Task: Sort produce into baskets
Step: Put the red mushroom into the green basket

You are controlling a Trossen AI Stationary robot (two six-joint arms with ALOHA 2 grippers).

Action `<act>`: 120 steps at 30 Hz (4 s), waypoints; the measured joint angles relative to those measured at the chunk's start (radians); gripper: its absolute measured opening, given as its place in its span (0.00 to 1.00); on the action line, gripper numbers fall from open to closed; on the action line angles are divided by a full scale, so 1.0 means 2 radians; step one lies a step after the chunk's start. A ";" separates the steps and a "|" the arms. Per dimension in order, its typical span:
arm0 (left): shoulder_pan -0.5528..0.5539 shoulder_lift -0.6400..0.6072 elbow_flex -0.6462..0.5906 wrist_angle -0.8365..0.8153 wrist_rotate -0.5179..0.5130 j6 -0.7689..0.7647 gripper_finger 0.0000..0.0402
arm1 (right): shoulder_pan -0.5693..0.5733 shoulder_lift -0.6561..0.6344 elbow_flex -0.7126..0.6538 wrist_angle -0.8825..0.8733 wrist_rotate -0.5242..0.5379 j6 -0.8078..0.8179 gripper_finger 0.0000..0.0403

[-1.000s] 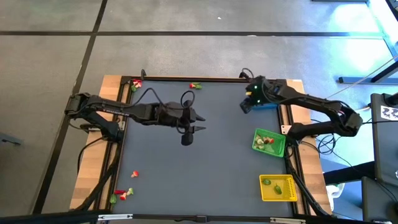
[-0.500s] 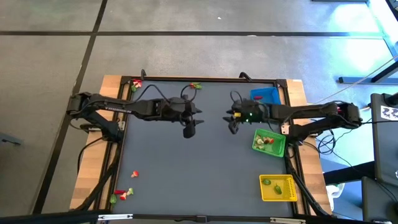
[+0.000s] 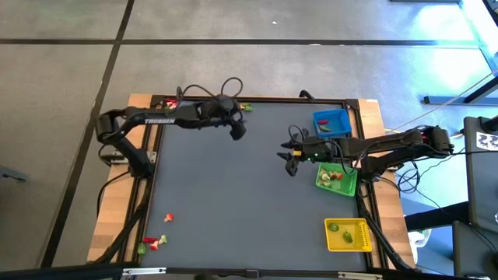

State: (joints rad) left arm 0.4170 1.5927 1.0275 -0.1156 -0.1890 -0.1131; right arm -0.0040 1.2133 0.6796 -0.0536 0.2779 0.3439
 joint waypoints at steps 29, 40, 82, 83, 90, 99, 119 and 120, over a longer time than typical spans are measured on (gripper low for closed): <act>0.153 0.237 0.141 -0.038 0.054 -0.032 0.65 | -0.001 0.040 0.000 -0.003 0.017 -0.004 0.47; 0.153 0.239 0.140 -0.058 0.063 -0.025 0.37 | -0.001 0.040 0.000 -0.002 0.016 -0.004 0.47; -0.130 0.038 0.139 -0.073 0.138 0.181 0.15 | 0.017 0.020 0.063 0.007 -0.016 -0.058 0.47; -0.134 0.038 0.139 -0.075 0.137 0.190 0.15 | 0.022 0.013 0.063 0.014 -0.016 -0.060 0.47; -0.151 0.035 0.139 -0.061 0.135 0.204 0.15 | 0.039 -0.014 0.064 0.044 -0.023 -0.074 0.41; -0.167 0.035 0.139 -0.036 0.135 0.217 0.15 | 0.038 0.007 0.064 0.066 -0.041 -0.081 0.28; -0.169 0.036 0.139 -0.032 0.135 0.212 0.15 | 0.038 0.007 0.064 0.066 -0.052 -0.103 0.05; -0.169 0.036 0.139 -0.032 0.135 0.211 0.15 | 0.038 0.007 0.064 0.066 -0.053 -0.106 0.05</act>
State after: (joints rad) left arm 0.0799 1.6642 1.3045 -0.1791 0.0816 0.3097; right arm 0.0719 1.2278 0.8070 0.0784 0.1726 0.1310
